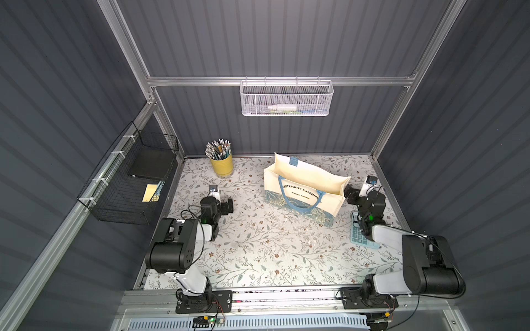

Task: Put away the canvas bag
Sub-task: Move the canvas bag to the center of the board.

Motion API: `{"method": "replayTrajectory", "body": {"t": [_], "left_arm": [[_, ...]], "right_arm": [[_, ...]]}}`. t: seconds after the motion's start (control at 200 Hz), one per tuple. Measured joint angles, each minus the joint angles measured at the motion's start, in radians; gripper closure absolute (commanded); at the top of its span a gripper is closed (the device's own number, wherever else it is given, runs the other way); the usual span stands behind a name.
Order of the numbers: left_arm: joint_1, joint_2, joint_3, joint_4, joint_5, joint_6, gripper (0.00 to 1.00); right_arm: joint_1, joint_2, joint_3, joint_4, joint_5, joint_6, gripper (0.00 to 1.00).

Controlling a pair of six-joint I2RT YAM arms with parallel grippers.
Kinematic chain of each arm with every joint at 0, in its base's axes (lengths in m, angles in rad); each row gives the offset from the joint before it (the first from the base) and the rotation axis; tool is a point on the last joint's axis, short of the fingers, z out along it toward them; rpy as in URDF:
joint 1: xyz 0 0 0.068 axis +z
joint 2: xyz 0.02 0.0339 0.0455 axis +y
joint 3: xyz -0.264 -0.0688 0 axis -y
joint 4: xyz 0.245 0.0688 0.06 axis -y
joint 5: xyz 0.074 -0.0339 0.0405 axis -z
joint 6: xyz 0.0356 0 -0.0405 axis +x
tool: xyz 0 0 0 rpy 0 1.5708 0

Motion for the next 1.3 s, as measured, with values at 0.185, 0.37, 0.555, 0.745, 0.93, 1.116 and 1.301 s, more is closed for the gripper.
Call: {"method": "replayTrajectory", "body": {"t": [0.185,0.37,0.555,0.745,0.93,1.116,1.301], "left_arm": [[-0.053,-0.166,0.062,-0.163,0.047,-0.003,0.00],[-0.115,-0.223,0.255,-0.418,0.107,-0.030,0.00],[-0.119,-0.216,0.437,-0.580,0.277,-0.031,0.01],[-0.119,-0.209,0.445,-0.654,0.455,-0.029,0.01],[-0.119,-0.206,0.452,-0.676,0.578,-0.025,0.00],[-0.119,-0.153,0.576,-0.712,0.637,-0.017,0.01],[-0.119,-0.125,0.644,-0.718,0.690,-0.011,0.01]], "right_arm": [[0.000,-0.058,0.167,-0.303,0.106,0.107,0.01],[-0.015,-0.098,0.270,-0.562,0.184,0.246,0.01],[-0.019,-0.113,0.360,-0.698,0.109,0.263,0.06],[-0.032,-0.046,0.508,-0.827,0.018,0.272,0.12],[-0.073,-0.019,0.566,-0.886,-0.095,0.271,0.15],[-0.067,-0.033,0.589,-0.931,-0.188,0.257,0.14],[0.007,-0.092,0.623,-1.003,-0.193,0.169,0.11]]}}
